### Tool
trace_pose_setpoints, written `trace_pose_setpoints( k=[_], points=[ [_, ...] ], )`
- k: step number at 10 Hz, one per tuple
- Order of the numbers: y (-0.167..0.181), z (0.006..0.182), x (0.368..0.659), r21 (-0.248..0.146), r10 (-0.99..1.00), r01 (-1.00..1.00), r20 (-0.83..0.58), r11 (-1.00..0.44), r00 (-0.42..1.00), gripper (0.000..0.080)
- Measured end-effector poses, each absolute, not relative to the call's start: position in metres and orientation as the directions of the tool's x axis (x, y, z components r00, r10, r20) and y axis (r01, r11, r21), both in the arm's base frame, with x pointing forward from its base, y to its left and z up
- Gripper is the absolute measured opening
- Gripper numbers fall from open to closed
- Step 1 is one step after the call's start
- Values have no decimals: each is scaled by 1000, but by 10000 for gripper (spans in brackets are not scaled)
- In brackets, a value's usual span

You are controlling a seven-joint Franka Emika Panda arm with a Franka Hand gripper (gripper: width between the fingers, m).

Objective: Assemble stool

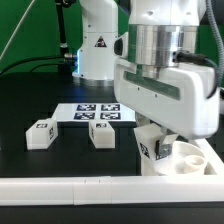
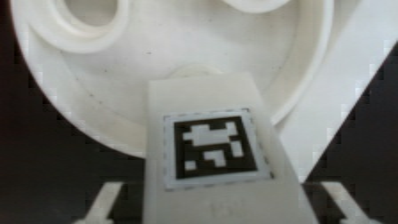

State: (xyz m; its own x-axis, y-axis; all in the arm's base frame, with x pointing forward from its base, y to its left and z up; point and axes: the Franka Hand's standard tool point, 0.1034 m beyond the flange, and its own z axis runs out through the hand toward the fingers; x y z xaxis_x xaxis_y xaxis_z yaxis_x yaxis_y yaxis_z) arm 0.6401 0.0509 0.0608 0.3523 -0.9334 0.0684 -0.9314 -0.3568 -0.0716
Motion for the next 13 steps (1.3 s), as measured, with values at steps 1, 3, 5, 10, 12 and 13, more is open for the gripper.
trace_pose_setpoints(
  k=[1, 3, 5, 10, 12, 13],
  points=[
    [47, 61, 637, -61, -965, -964, 39, -261, 259, 340],
    [45, 60, 627, -52, -1000, -998, 20, -21, 20, 340],
    [47, 60, 624, -41, -1000, -999, 27, 14, -15, 340],
    [40, 80, 628, -86, -999, -995, 7, -54, 53, 632],
    [24, 99, 623, -124, -996, -988, 2, -90, 90, 644],
    [20, 100, 623, -126, -995, -987, 3, -99, 99, 649]
  ],
)
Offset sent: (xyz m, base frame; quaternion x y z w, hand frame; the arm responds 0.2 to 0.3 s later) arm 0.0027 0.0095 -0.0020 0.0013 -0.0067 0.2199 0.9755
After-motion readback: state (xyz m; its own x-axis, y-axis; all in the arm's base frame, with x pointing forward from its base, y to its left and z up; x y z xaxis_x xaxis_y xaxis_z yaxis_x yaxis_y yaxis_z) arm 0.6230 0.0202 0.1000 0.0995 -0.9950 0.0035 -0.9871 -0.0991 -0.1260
